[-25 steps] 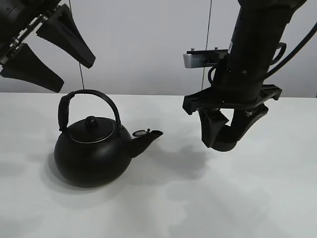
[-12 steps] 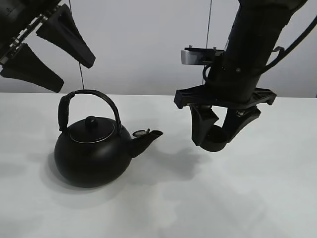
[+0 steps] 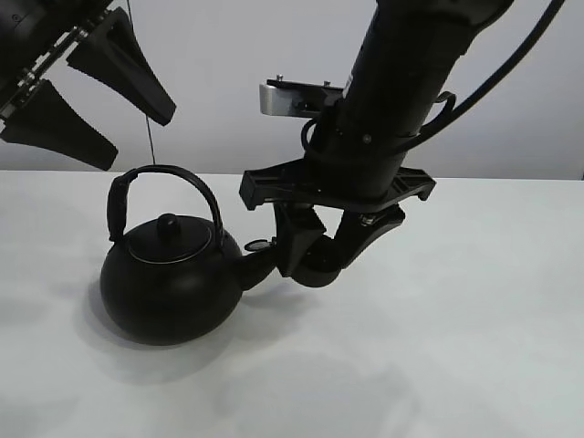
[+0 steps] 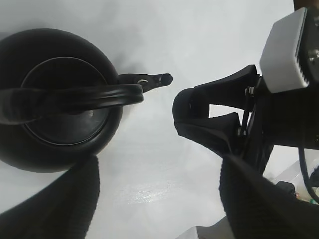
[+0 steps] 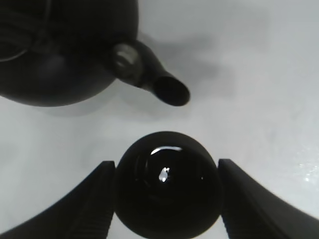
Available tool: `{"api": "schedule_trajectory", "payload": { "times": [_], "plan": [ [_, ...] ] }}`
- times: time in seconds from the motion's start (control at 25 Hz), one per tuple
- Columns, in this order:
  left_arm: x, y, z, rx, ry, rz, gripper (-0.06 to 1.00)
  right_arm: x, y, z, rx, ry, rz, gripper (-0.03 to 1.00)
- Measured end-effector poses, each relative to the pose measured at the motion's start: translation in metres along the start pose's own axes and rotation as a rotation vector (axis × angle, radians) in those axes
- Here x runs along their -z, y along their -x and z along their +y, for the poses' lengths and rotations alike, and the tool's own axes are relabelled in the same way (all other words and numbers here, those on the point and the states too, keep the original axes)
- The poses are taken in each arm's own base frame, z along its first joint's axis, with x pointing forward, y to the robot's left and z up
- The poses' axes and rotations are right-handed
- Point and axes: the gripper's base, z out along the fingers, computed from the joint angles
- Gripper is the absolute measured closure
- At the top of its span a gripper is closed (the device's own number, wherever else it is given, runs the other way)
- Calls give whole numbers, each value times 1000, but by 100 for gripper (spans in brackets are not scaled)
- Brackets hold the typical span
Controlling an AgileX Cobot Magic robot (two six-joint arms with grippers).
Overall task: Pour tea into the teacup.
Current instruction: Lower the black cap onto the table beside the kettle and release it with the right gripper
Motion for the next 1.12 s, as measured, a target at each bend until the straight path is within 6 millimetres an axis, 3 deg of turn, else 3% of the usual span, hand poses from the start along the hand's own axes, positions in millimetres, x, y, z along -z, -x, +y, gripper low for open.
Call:
{"api": "schedule_trajectory", "payload": {
  "times": [0.36,0.8,1.12],
  "plan": [
    [0,0,0,0,0,0,45,-25,-4,-7,45,-69,66,57],
    [0,0,0,0,0,0,45,-49,0,-11,52,-78,20,57],
    [0,0,0,0,0,0,45,-51,7,-10,51,-75,-51,57]
  ]
}}
